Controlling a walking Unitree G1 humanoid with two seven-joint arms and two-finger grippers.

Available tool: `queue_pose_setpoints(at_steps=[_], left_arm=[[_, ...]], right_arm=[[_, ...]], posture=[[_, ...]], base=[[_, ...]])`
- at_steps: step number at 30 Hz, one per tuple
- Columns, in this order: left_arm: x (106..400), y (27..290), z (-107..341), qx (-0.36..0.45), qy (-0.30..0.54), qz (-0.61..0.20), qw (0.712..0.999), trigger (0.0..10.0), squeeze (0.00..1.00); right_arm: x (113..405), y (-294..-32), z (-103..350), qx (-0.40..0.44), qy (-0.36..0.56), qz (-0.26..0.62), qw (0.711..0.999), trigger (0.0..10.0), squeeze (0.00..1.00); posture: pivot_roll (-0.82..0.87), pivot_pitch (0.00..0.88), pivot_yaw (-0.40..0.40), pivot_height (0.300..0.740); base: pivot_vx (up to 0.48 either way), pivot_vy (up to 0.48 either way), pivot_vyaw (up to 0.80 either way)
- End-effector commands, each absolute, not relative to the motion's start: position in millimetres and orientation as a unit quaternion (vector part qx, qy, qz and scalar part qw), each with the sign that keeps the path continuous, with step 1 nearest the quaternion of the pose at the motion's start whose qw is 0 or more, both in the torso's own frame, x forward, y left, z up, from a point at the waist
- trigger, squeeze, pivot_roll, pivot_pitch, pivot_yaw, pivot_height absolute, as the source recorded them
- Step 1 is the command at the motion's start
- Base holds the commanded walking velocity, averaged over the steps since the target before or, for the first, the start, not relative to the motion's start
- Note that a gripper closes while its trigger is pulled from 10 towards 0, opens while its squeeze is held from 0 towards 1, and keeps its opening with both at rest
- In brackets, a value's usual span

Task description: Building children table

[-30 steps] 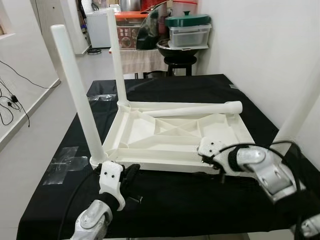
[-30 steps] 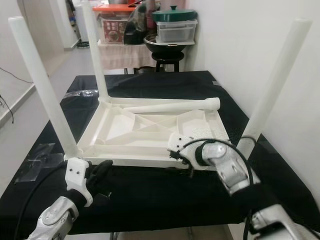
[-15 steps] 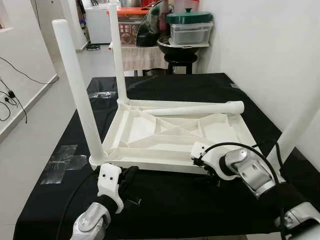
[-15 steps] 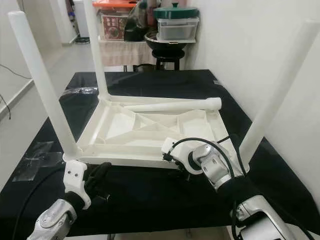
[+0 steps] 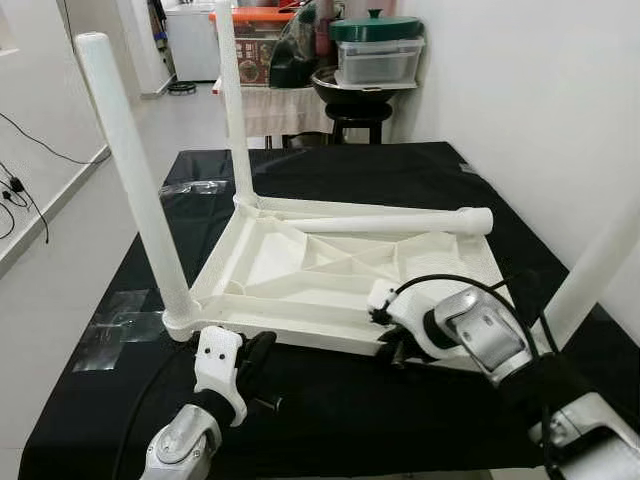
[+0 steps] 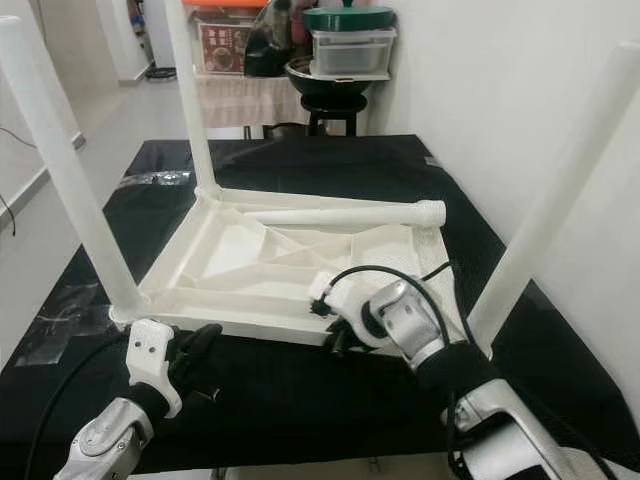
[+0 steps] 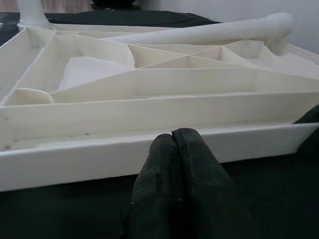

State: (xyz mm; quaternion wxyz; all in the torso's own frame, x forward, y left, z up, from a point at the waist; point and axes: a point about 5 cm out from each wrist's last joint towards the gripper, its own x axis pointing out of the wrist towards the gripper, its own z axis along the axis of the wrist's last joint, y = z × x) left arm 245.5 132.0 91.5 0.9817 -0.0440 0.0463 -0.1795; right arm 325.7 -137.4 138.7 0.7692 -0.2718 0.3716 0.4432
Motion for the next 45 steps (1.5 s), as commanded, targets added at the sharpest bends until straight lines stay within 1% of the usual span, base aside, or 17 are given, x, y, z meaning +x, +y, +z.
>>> queue_pose_setpoints(at_steps=[1, 2, 6, 9, 10, 11, 15, 16, 20, 21, 26, 32, 37, 38, 39, 42, 45], left_arm=[[245, 131, 92, -0.044, 0.049, -0.181, 0.981, 10.0, 0.00], [245, 131, 91, -0.044, 0.049, -0.181, 0.981, 10.0, 0.00], [245, 130, 91, -0.044, 0.049, -0.181, 0.981, 10.0, 0.00], [245, 129, 91, -0.044, 0.049, -0.180, 0.981, 10.0, 0.00], [245, 129, 91, -0.044, 0.049, -0.180, 0.981, 10.0, 0.00], [245, 129, 91, -0.043, 0.049, -0.180, 0.981, 10.0, 0.00], [244, 129, 90, -0.042, 0.049, -0.181, 0.981, 10.0, 0.00], [244, 129, 90, -0.038, 0.049, -0.181, 0.981, 10.0, 0.00], [242, 129, 90, -0.032, 0.049, -0.181, 0.982, 10.0, 0.00], [241, 128, 90, -0.030, 0.049, -0.180, 0.982, 10.0, 0.00], [240, 128, 90, -0.027, 0.048, -0.178, 0.982, 10.0, 0.00], [238, 128, 90, -0.024, 0.048, -0.176, 0.983, 10.0, 0.00], [237, 127, 90, -0.026, 0.049, -0.178, 0.982, 10.0, 0.00], [237, 127, 90, -0.026, 0.049, -0.179, 0.982, 10.0, 0.00], [237, 127, 90, -0.027, 0.050, -0.179, 0.982, 10.0, 0.00], [237, 127, 90, -0.027, 0.050, -0.179, 0.982, 10.0, 0.00], [238, 127, 91, -0.028, 0.049, -0.179, 0.982, 10.0, 0.00]], right_arm=[[324, -132, 137, -0.251, 0.368, 0.433, 0.783, 0.0, 0.00], [323, -121, 136, -0.216, 0.369, 0.425, 0.798, 0.0, 0.00], [322, -109, 135, -0.182, 0.368, 0.418, 0.810, 0.0, 0.00], [319, -76, 136, -0.131, 0.342, 0.411, 0.835, 0.0, 0.00], [319, -76, 136, -0.131, 0.342, 0.411, 0.835, 0.0, 0.00], [318, -55, 138, -0.110, 0.319, 0.403, 0.851, 0.0, 0.00], [320, -40, 138, -0.106, 0.299, 0.390, 0.865, 0.0, 0.00], [323, -30, 137, -0.107, 0.287, 0.375, 0.875, 1.5, 0.00], [326, -14, 135, -0.112, 0.272, 0.357, 0.887, 0.9, 0.00], [329, -6, 136, -0.116, 0.256, 0.346, 0.895, 9.6, 0.00], [337, 8, 143, -0.125, 0.223, 0.301, 0.919, 10.0, 0.00], [359, -12, 148, -0.170, 0.184, 0.212, 0.945, 10.0, 0.00], [369, -11, 165, -0.096, 0.152, 0.220, 0.959, 10.0, 0.00], [369, -6, 171, -0.064, 0.139, 0.239, 0.959, 10.0, 1.00], [362, 9, 179, -0.018, 0.121, 0.299, 0.946, 10.0, 1.00], [356, 19, 184, 0.012, 0.109, 0.341, 0.934, 10.0, 1.00], [326, 38, 189, 0.033, 0.061, 0.472, 0.879, 10.0, 1.00]], posture=[[-0.10, 0.000, -0.037, 0.740], [-0.10, 0.000, -0.037, 0.740], [-0.09, 0.000, -0.045, 0.740], [-0.09, 0.000, -0.051, 0.740], [-0.09, 0.000, -0.051, 0.740], [-0.08, 0.000, -0.050, 0.740], [-0.07, 0.000, -0.051, 0.740], [-0.05, 0.000, -0.058, 0.740], [-0.04, 0.000, -0.064, 0.740], [-0.03, 0.000, -0.070, 0.740], [-0.02, 0.000, -0.075, 0.740], [-0.01, 0.000, -0.082, 0.740], [-0.02, 0.000, -0.078, 0.740], [-0.02, 0.000, -0.076, 0.740], [-0.02, 0.000, -0.074, 0.740], [-0.02, 0.000, -0.073, 0.740], [-0.03, 0.000, -0.070, 0.740]], base=[[0.000, 0.000, 0.00], [0.000, 0.000, 0.00], [0.000, 0.000, 0.00], [0.000, 0.000, 0.00], [0.000, 0.000, 0.00], [0.000, 0.000, 0.00], [0.000, 0.000, 0.00], [0.000, 0.000, 0.00], [0.000, 0.000, 0.00], [0.000, 0.000, 0.00], [0.000, 0.000, 0.00], [0.000, 0.000, 0.00], [0.000, 0.000, 0.00], [0.000, 0.000, 0.00], [0.000, 0.000, 0.00], [0.000, 0.000, 0.00], [0.000, 0.000, 0.00]])
